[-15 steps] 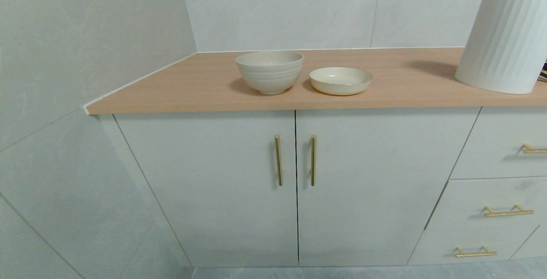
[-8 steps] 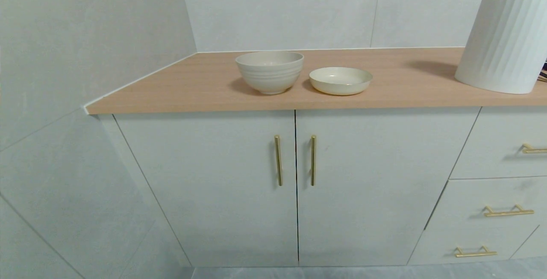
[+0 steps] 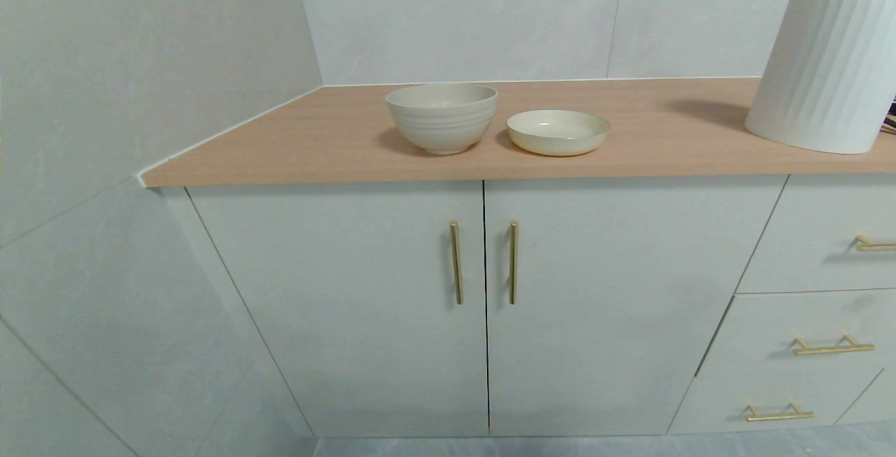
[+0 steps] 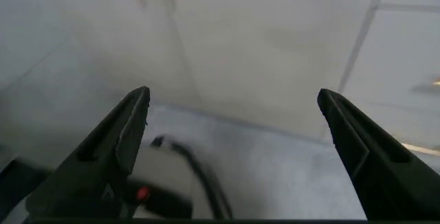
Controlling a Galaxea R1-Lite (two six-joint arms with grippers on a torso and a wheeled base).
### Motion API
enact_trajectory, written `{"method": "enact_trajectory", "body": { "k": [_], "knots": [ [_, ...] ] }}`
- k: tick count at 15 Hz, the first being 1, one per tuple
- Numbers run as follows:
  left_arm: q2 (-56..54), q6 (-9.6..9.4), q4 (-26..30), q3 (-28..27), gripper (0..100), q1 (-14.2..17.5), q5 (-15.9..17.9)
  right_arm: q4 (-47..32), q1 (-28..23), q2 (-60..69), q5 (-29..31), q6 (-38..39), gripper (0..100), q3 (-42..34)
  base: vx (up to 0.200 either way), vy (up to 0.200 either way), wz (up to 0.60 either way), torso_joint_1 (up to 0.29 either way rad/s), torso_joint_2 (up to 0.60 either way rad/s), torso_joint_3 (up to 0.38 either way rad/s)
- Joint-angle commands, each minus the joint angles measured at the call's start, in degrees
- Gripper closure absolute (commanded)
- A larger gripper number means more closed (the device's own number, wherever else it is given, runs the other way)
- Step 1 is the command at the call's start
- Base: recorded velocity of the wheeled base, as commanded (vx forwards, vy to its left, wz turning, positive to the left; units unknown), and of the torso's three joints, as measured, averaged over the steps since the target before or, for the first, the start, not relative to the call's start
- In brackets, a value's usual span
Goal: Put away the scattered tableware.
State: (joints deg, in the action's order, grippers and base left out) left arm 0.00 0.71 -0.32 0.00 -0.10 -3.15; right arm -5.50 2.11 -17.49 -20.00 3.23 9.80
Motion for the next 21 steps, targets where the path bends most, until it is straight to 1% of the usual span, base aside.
{"method": "enact_trajectory", "body": {
  "k": [1, 2, 4, 5, 6, 7, 9, 10, 11, 14, 17, 19, 20, 21],
  "knots": [
    [0.09, 0.0, -0.03, 0.0, 0, 0.01, -0.02, 0.66, 2.9, -12.21, -1.44, -0.07, 0, 3.12, -0.2, 0.0, 0.0, -0.002, 0.01, 0.002],
    [0.09, 0.0, -0.03, 0.0, 0, 0.01, -0.02, 2.51, 4.66, -15.47, -1.7, 0.02, 0, 3.47, -0.2, 0.0, 0.0, 0.017, 0.01, -0.002],
    [0.09, 0.0, -0.03, 0.0, 0, 0.01, -0.02, 8.22, 9.4, -18.01, -1.79, 0.02, 0, 1.89, 0.0, 0.0, 0.0, 0.0, 0.0, 0.0],
    [0.09, 0.0, -0.03, 0.0, 0, 0.01, -0.02, 12.44, 15.03, -21.09, -2.06, 0.02, 0, 1.27, 0.0, 0.0, 0.0, 0.0, 0.0, 0.0],
    [0.09, 0.0, -0.03, 0.0, 0, 0.01, -0.02, 13.14, 16.0, -22.76, -2.06, 0.02, 0, 1.62, 0.0, 0.0, 0.0, 0.0, 0.0, 0.0],
    [0.09, 0.0, -0.03, 0.0, 0, 0.01, -0.02, 15.69, 18.28, -30.14, -1.97, 0.02, 0, 4.88, 0.0, 0.0, 0.0, 0.0, 0.0, 0.0],
    [0.09, 0.0, -0.03, 0.0, 0, 0.01, -0.02, 18.68, 18.98, -45.79, -2.06, 0.11, 0, 14.19, 0.0, 0.0, 0.0, 0.0, 0.0, 0.0],
    [0.09, 0.0, -0.03, 0.0, 0, 0.01, -0.02, 19.3, 18.98, -48.78, -2.06, 0.02, 0, 15.95, 0.0, 0.0, 0.0, 0.0, 0.0, 0.0],
    [0.09, 0.0, -0.03, 0.0, 0, 0.01, -0.02, 23.08, 20.74, -57.13, -1.88, 0.11, 0, 20.7, 0.0, 0.0, 0.0, 0.0, 0.0, 0.0],
    [0.09, 0.0, -0.03, 0.0, 0, 0.01, -0.02, 33.97, 26.37, -71.72, -2.06, 0.46, 0, 27.73, 0.0, 0.0, 0.0, 0.0, 0.0, 0.0],
    [0.09, 0.08, -0.03, 0.0, 0, 0.01, -0.02, 34.59, 30.06, -80.86, -1.62, 0.9, 0, 36.69, 0.0, 0.0, 0.0, 0.0, 0.0, 0.0],
    [0.09, 0.08, -0.03, 0.0, 0, 0.01, -0.02, 34.59, 30.85, -83.84, -1.62, 3.8, 0, 40.91, 0.0, 0.0, 0.0, 0.0, 0.0, 0.0],
    [0.09, 0.08, -0.03, 0.0, 0, 0.01, -0.02, 34.68, 32.26, -86.22, -1.53, 7.49, 0, 44.78, 0.0, 0.0, 0.0, 0.0, 0.0, 0.0],
    [0.09, 0.08, -0.03, 0.0, 0, 0.01, -0.02, 34.5, 32.61, -86.48, -1.53, 7.93, 0, 45.57, 0.0, 0.0, 0.0, 0.0, 0.0, 0.0]
  ]
}}
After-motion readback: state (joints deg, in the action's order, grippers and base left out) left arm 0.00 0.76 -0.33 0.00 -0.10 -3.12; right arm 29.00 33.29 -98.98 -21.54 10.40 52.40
